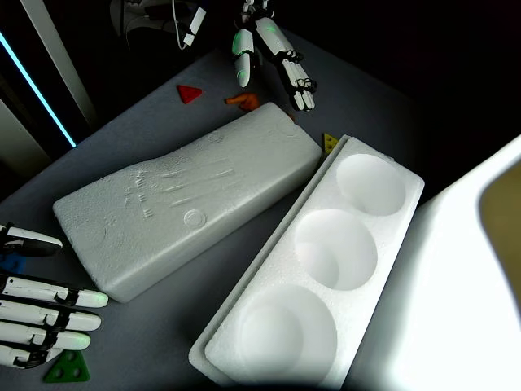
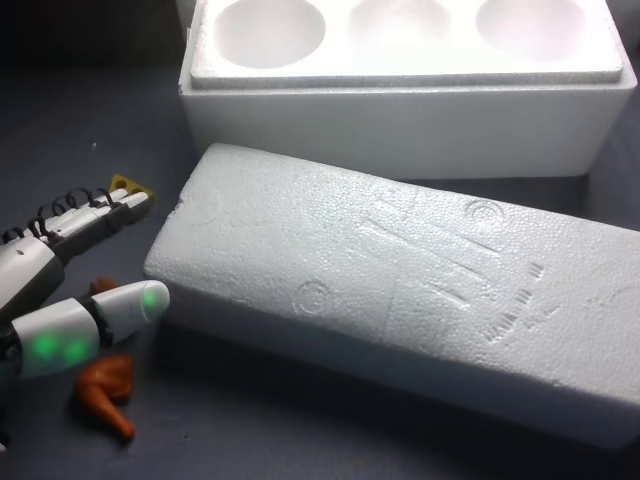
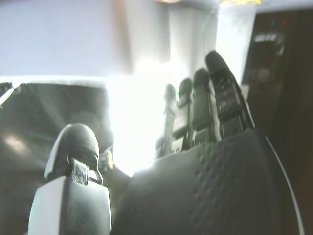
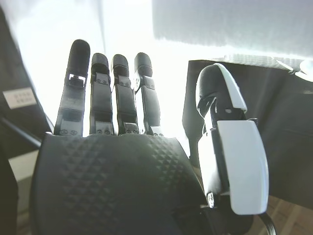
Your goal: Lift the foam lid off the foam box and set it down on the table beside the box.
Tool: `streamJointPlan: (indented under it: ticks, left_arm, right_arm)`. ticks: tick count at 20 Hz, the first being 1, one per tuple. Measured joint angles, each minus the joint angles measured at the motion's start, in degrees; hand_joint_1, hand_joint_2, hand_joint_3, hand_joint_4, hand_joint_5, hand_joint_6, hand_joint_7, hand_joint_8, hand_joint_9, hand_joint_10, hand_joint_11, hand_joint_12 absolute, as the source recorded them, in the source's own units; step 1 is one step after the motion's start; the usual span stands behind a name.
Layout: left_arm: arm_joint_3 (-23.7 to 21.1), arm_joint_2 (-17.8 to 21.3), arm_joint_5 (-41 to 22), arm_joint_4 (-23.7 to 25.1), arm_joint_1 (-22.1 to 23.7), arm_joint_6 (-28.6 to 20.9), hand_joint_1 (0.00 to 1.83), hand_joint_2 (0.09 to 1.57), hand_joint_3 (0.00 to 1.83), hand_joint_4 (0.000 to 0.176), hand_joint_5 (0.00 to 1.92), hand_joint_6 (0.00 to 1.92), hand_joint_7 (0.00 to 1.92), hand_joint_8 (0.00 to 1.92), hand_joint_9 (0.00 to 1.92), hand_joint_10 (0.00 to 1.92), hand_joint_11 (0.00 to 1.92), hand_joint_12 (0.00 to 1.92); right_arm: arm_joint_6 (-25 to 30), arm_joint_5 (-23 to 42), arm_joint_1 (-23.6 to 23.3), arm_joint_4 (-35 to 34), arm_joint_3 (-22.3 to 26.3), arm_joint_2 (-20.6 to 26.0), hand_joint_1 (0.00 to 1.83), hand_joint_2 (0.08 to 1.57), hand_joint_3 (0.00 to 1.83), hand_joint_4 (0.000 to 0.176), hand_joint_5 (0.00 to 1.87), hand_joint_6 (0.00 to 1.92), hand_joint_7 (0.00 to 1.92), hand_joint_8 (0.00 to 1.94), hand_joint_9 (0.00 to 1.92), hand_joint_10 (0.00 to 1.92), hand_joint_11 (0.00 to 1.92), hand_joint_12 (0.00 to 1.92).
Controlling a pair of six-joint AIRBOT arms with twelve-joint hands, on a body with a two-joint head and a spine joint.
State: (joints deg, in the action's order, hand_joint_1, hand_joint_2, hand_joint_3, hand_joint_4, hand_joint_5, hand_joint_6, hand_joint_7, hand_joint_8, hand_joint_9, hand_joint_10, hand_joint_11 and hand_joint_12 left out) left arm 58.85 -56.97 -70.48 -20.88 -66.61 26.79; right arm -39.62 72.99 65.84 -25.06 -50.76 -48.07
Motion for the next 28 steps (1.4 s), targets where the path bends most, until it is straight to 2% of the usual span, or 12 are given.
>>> streamJointPlan:
  ticks: [1, 4, 6, 10, 12, 14, 16, 18, 24, 25, 26, 28]
  left_arm:
    - [-0.59, 0.35, -0.26, -0.74, 0.0, 0.17, 0.23, 1.15, 0.0, 0.019, 0.0, 0.0, 0.0, 0.0, 0.0, 0.0, 0.0, 0.01]
    - [-1.86, 2.73, -3.43, 0.17, -0.07, 1.2, 0.22, 1.14, 0.0, 0.042, 0.0, 0.0, 0.0, 0.0, 0.0, 0.0, 0.0, 0.0]
    - [-2.38, 4.13, -5.79, 0.72, 0.07, 1.77, 0.19, 1.12, 0.0, 0.086, 0.0, 0.0, 0.0, 0.0, 0.0, 0.0, 0.0, 0.0]
    - [-1.33, 6.08, -6.64, 5.31, 4.39, 3.41, 0.15, 1.18, 0.01, 0.078, 0.0, 0.0, 0.0, 0.0, 0.0, 0.0, 0.0, 0.0]
    - [0.52, 6.14, -4.52, 8.39, 9.14, 3.65, 0.22, 1.2, 0.01, 0.05, 0.0, 0.0, 0.0, 0.0, 0.0, 0.0, 0.07, 0.04]
    - [2.05, 6.12, -1.92, 11.43, 13.09, 4.0, 0.23, 1.21, 0.0, 0.048, 0.01, 0.0, 0.0, 0.0, 0.0, 0.0, 0.0, 0.3]
    - [3.93, 5.62, 1.25, 14.56, 17.57, 4.17, 0.22, 1.2, 0.0, 0.066, 0.0, 0.0, 0.0, 0.0, 0.0, 0.0, 0.0, 0.31]
    - [5.14, 4.74, 3.91, 17.57, 20.81, 3.91, 0.21, 1.18, 0.0, 0.058, 0.02, 0.0, 0.0, 0.0, 0.0, 0.0, 0.0, 0.25]
    - [7.67, 2.38, 9.35, 22.84, 26.29, 2.78, 0.28, 1.2, 0.0, 0.036, 0.05, 0.01, 0.0, 0.0, 0.0, 0.0, 0.0, 0.15]
    - [7.91, 1.99, 9.4, 22.67, 26.53, 2.58, 0.31, 1.2, 0.0, 0.027, 0.06, 0.01, 0.0, 0.0, 0.0, 0.0, 0.0, 0.12]
    - [8.17, 1.64, 9.57, 22.73, 26.62, 2.27, 0.33, 1.2, 0.0, 0.025, 0.07, 0.01, 0.0, 0.0, 0.0, 0.0, 0.0, 0.08]
    - [8.24, 1.11, 10.58, 22.95, 27.12, 2.25, 0.32, 1.18, 0.0, 0.033, 0.06, 0.0, 0.0, 0.0, 0.0, 0.0, 0.0, 0.0]
  right_arm:
    - [0.0, 0.07, 0.0, -0.13, 0.02, 0.09, 0.4, 1.24, 0.0, 0.0, 0.0, 0.11, 0.06, 0.0, 0.0, 0.02, 0.0, 0.11]
    - [-0.31, 1.18, 0.0, 0.35, 1.18, 2.47, 0.38, 1.24, 0.0, 0.0, 0.0, 0.0, 0.0, 0.0, 0.0, 0.0, 0.01, 0.0]
    - [-1.18, 3.8, -0.28, 1.66, 2.27, 4.35, 0.31, 1.27, 0.01, 0.0, 0.0, 0.0, 0.0, 0.0, 0.0, 0.0, 0.0, 0.0]
    - [-4.0, 6.84, -3.19, 5.62, 2.95, 7.04, 0.3, 1.29, 0.01, 0.019, 0.0, 0.0, 0.0, 0.0, 0.0, 0.0, 0.0, 0.0]
    - [-4.66, 6.88, -5.35, 6.64, 2.56, 7.39, 0.29, 1.29, 0.01, 0.043, 0.0, 0.0, 0.0, 0.0, 0.0, 0.0, 0.04, 0.02]
    - [-5.33, 5.97, -7.52, 7.39, 1.6, 7.41, 0.29, 1.32, 0.0, 0.032, 0.0, 0.0, 0.0, 0.0, 0.0, 0.0, 0.0, 0.4]
    - [-6.8, 3.76, -11.3, 8.68, 0.81, 7.39, 0.31, 1.36, 0.0, 0.022, 0.0, 0.0, 0.0, 0.0, 0.0, 0.0, 0.0, 0.34]
    - [-7.23, 1.57, -15.1, 11.5, -0.48, 6.6, 0.33, 1.36, 0.0, 0.01, 0.0, 0.0, 0.0, 0.0, 0.0, 0.0, 0.0, 0.02]
    - [-8.04, -4.96, -19.23, 14.45, -2.12, 3.76, 0.27, 1.3, 0.0, 0.0, 0.0, 0.0, 0.0, 0.0, 0.0, 0.0, 0.0, 0.0]
    - [-8.09, -5.31, -19.23, 14.29, -2.19, 3.76, 0.28, 1.28, 0.0, 0.026, 0.0, 0.0, 0.0, 0.0, 0.0, 0.0, 0.0, 0.45]
    - [-8.09, -5.44, -19.23, 14.32, -2.36, 3.65, 0.29, 1.27, 0.0, 0.038, 0.0, 0.0, 0.0, 0.0, 0.0, 0.0, 0.0, 1.24]
    - [-8.11, -5.7, -19.23, 14.27, -2.36, 3.65, 0.28, 1.3, 0.0, 0.022, 0.0, 0.0, 0.0, 0.0, 0.0, 0.0, 0.0, 1.05]
